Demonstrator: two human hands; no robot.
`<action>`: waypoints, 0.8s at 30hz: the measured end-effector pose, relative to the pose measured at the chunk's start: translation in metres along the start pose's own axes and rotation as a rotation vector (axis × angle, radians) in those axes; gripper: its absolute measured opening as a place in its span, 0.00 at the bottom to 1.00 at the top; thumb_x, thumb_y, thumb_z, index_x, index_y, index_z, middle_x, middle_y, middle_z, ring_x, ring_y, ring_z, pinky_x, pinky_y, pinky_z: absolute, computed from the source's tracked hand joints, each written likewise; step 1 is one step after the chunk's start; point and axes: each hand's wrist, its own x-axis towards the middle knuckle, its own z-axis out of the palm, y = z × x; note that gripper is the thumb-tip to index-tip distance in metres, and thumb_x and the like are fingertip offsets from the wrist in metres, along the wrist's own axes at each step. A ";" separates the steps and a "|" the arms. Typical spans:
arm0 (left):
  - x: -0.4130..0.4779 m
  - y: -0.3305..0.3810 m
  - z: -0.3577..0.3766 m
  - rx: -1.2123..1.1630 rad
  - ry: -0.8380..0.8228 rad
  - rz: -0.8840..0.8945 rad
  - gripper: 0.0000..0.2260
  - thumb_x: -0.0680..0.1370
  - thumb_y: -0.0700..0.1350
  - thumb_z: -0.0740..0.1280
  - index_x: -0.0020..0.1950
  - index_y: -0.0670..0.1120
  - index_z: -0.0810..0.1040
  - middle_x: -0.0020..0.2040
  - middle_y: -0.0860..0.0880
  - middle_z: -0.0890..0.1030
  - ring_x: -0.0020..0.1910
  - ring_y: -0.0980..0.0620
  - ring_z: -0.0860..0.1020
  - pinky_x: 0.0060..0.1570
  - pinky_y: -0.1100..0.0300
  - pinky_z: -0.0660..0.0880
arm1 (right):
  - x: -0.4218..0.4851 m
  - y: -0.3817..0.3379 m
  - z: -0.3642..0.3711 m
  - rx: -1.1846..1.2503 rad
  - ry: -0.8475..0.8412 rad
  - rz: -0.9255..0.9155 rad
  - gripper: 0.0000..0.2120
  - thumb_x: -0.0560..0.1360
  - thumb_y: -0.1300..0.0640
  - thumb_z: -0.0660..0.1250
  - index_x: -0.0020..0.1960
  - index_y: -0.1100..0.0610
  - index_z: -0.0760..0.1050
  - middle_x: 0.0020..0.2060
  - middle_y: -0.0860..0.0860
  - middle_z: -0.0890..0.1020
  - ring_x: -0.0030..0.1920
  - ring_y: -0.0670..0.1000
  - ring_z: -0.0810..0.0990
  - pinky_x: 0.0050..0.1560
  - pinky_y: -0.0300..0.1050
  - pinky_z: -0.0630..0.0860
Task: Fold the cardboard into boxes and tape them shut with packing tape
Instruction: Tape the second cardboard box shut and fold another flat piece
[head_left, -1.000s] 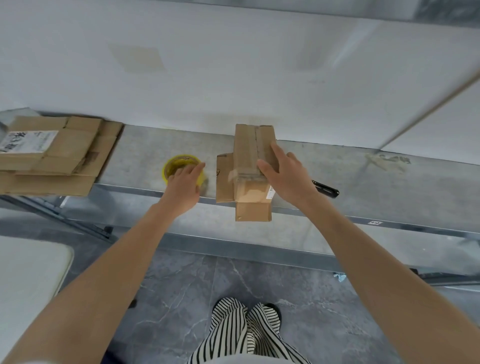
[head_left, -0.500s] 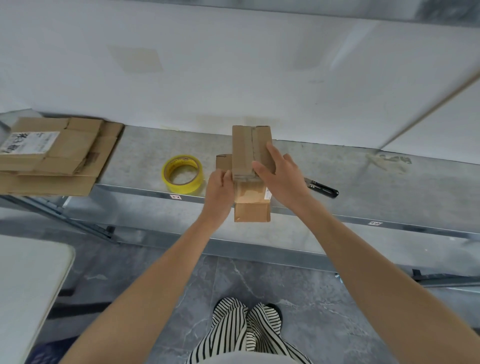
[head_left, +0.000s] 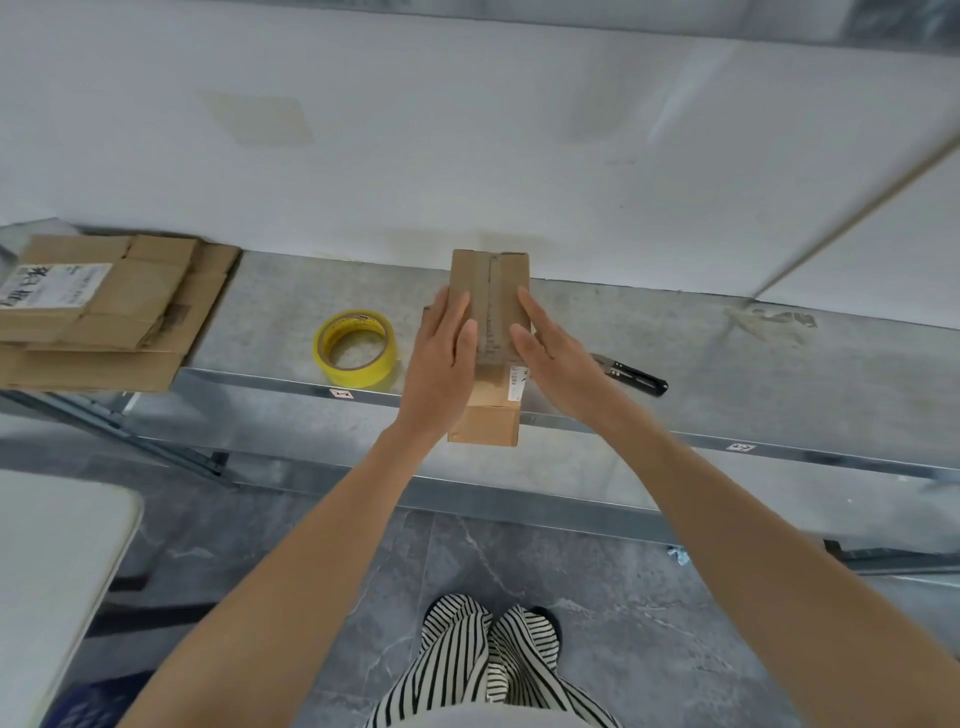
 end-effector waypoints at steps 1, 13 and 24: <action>0.000 -0.001 -0.001 0.050 0.014 0.022 0.20 0.84 0.48 0.52 0.75 0.46 0.62 0.77 0.48 0.57 0.76 0.53 0.55 0.73 0.58 0.56 | -0.001 0.002 0.001 -0.022 0.010 -0.016 0.26 0.81 0.42 0.48 0.77 0.46 0.48 0.66 0.53 0.71 0.63 0.52 0.72 0.65 0.52 0.69; 0.012 -0.008 -0.051 0.535 -0.373 0.152 0.31 0.78 0.62 0.58 0.78 0.55 0.50 0.78 0.58 0.45 0.68 0.49 0.69 0.51 0.54 0.73 | -0.005 0.002 -0.017 -0.589 -0.003 -0.203 0.30 0.78 0.36 0.49 0.77 0.43 0.50 0.58 0.49 0.75 0.58 0.53 0.73 0.52 0.48 0.70; 0.019 -0.005 -0.059 0.625 -0.503 0.170 0.36 0.77 0.64 0.57 0.78 0.54 0.44 0.78 0.57 0.40 0.66 0.48 0.71 0.44 0.59 0.70 | -0.005 0.006 -0.018 -0.714 -0.038 -0.224 0.37 0.74 0.32 0.52 0.77 0.45 0.43 0.61 0.48 0.74 0.60 0.51 0.70 0.54 0.48 0.71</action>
